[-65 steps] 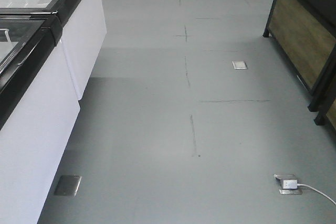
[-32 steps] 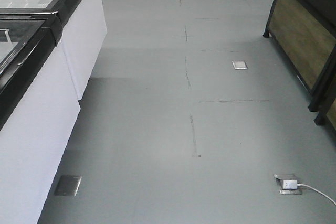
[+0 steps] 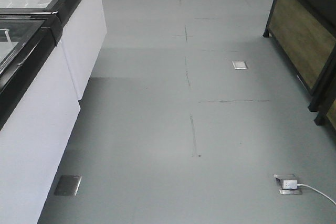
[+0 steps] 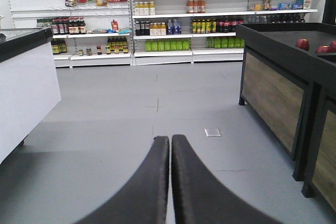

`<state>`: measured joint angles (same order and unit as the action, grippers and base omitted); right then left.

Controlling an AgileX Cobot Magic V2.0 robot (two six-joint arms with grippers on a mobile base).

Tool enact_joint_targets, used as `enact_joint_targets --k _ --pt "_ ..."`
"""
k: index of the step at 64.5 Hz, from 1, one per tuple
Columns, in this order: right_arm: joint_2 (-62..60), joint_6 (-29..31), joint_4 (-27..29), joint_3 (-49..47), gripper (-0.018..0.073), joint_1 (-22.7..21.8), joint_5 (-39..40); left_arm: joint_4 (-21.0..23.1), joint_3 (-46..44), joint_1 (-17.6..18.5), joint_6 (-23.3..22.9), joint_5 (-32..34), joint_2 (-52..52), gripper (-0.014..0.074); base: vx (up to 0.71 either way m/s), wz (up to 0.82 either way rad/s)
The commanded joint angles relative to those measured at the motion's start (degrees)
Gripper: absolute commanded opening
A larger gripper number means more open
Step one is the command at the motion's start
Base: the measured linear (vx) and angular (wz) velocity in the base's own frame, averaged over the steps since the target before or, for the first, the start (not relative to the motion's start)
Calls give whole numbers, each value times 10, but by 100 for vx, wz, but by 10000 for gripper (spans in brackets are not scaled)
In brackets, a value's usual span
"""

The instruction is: Left arm holds basket, right arm returns cookies

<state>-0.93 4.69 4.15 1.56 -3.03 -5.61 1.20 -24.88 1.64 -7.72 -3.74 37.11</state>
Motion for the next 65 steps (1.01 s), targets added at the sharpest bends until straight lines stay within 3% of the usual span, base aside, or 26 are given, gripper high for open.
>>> enact_joint_targets --k 1,22,49,60,65 --pt "-4 6 0 2 -8 -3 46 1 -21 0 -8 43 3 -5 0 0" --pt "-4 6 0 2 -8 -3 46 1 -21 0 21 34 3 51 0 0" --pt "-4 6 0 2 -8 -3 46 1 -21 0 23 32 3 401 0 0" --pt "-4 6 0 2 -8 -3 46 2 -21 0 16 19 3 410 0 0" --pt "-4 6 0 2 -8 -3 46 9 -23 0 -24 19 3 400 0 0"
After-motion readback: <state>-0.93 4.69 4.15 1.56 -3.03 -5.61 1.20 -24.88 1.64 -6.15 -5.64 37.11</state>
